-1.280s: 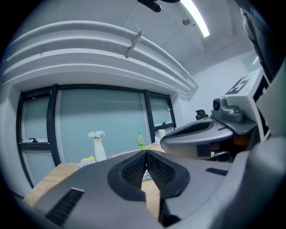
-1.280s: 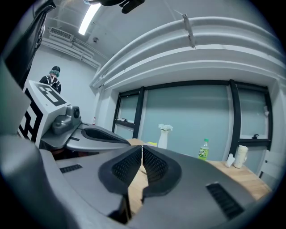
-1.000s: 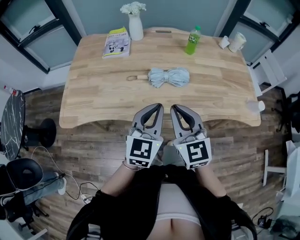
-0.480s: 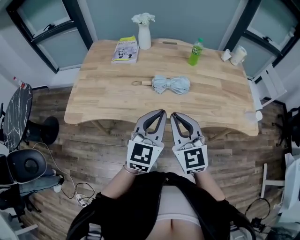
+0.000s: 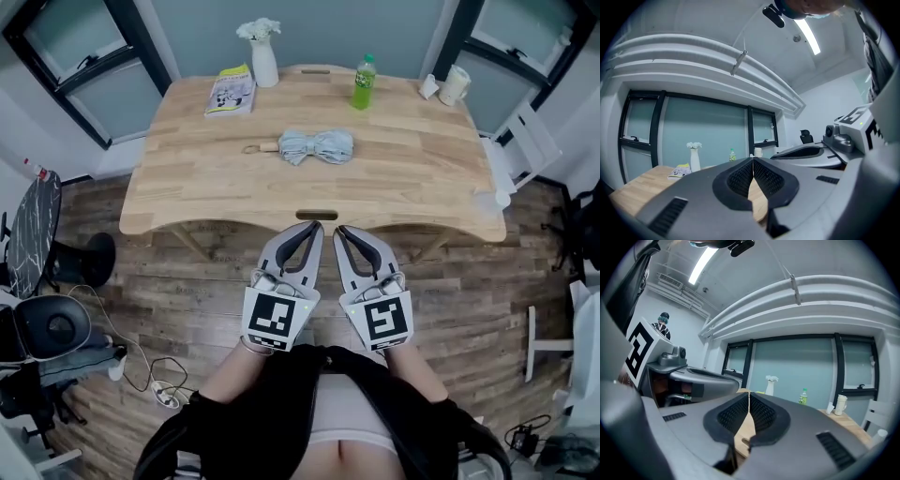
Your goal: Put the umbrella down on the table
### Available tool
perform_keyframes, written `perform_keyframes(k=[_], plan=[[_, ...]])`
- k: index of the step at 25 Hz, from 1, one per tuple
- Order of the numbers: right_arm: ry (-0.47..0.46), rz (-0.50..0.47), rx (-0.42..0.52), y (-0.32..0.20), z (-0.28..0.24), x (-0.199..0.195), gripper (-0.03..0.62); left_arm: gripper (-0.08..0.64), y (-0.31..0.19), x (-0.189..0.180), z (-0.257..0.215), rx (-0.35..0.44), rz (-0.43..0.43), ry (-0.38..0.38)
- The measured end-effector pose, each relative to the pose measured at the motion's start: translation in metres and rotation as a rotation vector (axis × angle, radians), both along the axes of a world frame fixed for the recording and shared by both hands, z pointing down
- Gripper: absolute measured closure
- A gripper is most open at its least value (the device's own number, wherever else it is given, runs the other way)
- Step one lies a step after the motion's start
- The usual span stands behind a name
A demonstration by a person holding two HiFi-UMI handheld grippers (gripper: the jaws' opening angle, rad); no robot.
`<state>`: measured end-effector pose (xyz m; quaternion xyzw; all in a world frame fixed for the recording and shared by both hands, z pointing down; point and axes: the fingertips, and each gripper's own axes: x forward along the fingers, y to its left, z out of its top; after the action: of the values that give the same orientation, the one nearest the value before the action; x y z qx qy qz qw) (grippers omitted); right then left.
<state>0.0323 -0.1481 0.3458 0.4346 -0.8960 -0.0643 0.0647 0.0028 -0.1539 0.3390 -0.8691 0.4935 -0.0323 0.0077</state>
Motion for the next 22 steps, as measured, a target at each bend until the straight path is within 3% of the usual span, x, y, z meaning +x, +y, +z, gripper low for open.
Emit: perform_keyframes(k=[15, 22], plan=[[-0.042, -0.062, -0.006, 0.116, -0.008, 0.047, 0.560, 0.552, 0.118, 0.054, 0.006, -0.019, -0.020, -0.001], [-0.044, -0.086, 0.015, 0.148, -0.014, 0.056, 0.560, 0.554, 0.153, 0.058, -0.011, 0.034, -0.038, 0.003]])
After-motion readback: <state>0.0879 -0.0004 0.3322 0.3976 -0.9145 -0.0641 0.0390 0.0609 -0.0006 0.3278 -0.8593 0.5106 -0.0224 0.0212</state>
